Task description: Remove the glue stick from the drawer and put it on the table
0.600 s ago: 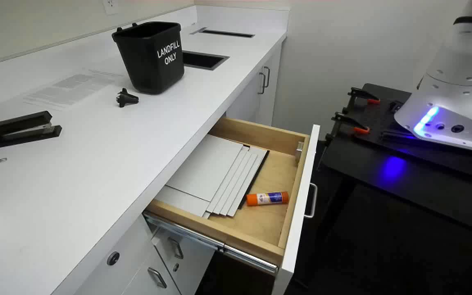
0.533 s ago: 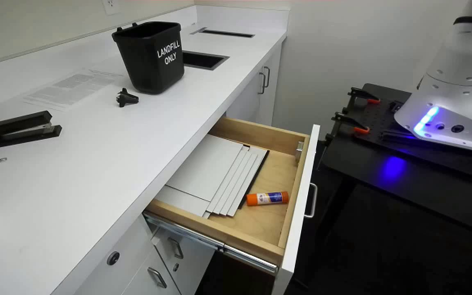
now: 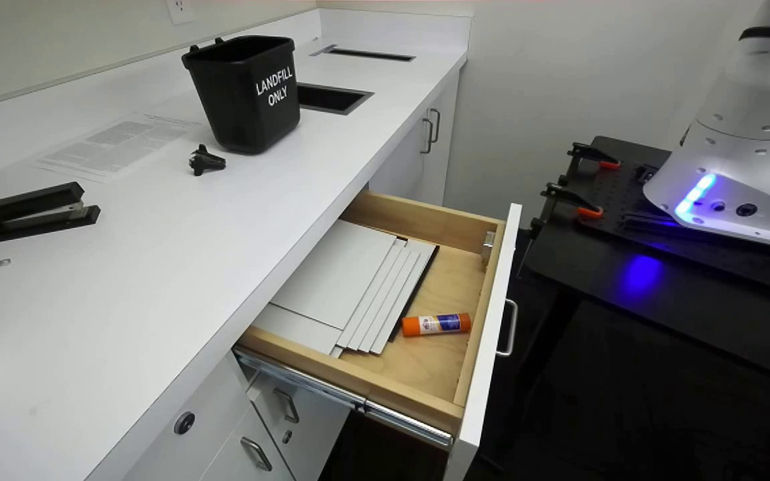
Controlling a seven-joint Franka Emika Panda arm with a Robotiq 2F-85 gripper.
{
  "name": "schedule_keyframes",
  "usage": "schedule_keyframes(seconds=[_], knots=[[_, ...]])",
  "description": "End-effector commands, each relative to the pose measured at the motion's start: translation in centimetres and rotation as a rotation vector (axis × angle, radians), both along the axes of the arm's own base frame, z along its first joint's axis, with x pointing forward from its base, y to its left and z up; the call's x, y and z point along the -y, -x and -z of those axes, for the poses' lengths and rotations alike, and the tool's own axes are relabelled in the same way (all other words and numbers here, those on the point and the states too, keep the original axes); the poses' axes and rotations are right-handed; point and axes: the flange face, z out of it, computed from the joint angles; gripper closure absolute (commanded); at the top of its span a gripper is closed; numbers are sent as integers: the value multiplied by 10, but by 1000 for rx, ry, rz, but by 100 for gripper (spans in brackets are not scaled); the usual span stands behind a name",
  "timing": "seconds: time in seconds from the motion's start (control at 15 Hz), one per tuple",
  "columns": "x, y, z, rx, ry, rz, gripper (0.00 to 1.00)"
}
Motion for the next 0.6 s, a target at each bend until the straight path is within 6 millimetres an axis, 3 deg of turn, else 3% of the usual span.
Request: schedule_keyframes(seconds=[0.0,0.4,0.53], knots=[[-72,-18,-3,38,-18,-89,0],[-243,-39,10,71,-35,-257,0],[-287,-38,17,85,-48,-293,0]])
